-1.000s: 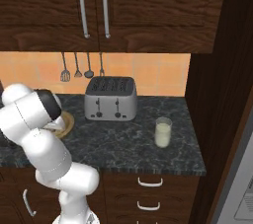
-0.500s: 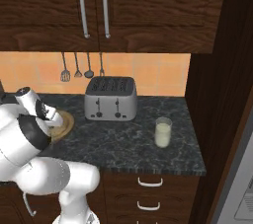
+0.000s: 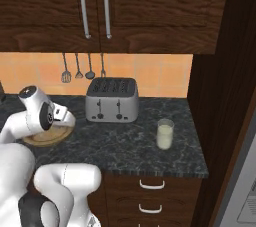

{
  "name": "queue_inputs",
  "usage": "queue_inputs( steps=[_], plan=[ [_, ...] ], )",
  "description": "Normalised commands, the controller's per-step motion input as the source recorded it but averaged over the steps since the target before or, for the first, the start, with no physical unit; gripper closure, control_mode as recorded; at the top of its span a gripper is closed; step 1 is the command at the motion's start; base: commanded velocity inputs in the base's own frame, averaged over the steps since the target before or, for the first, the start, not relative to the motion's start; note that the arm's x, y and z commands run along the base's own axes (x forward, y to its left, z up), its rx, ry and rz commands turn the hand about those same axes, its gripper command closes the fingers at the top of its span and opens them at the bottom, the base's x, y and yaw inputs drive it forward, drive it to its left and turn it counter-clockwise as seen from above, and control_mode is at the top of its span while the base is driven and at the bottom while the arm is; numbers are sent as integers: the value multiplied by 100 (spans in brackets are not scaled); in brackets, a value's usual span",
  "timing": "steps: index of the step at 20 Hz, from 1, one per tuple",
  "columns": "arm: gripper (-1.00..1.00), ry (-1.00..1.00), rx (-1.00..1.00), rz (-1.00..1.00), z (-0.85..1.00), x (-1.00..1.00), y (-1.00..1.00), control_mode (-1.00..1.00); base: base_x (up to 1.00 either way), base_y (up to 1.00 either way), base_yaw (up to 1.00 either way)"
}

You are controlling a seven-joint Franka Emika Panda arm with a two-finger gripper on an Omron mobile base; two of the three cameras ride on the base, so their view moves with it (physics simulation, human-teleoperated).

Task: Grab a lemon wedge from the fridge and one ice cube from the ice bowl, and put them in the glass of lemonade.

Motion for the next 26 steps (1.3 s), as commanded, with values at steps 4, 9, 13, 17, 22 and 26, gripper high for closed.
queue_inputs(
  steps=[4,9,13,17,22,26],
  plan=[
    [100,1,-7,-3,85,-29,-79,-100,0,0,0],
    [100,11,-8,-5,48,-33,-78,-100,0,0,0],
    [100,11,-14,-5,22,-35,-68,-100,0,0,0],
    [100,7,-20,-5,7,-30,-55,-100,0,0,0],
    [100,4,-15,-3,22,-27,-35,-100,0,0,0],
    [100,0,-11,-2,31,-14,-42,-100,0,0,0]
  ],
)
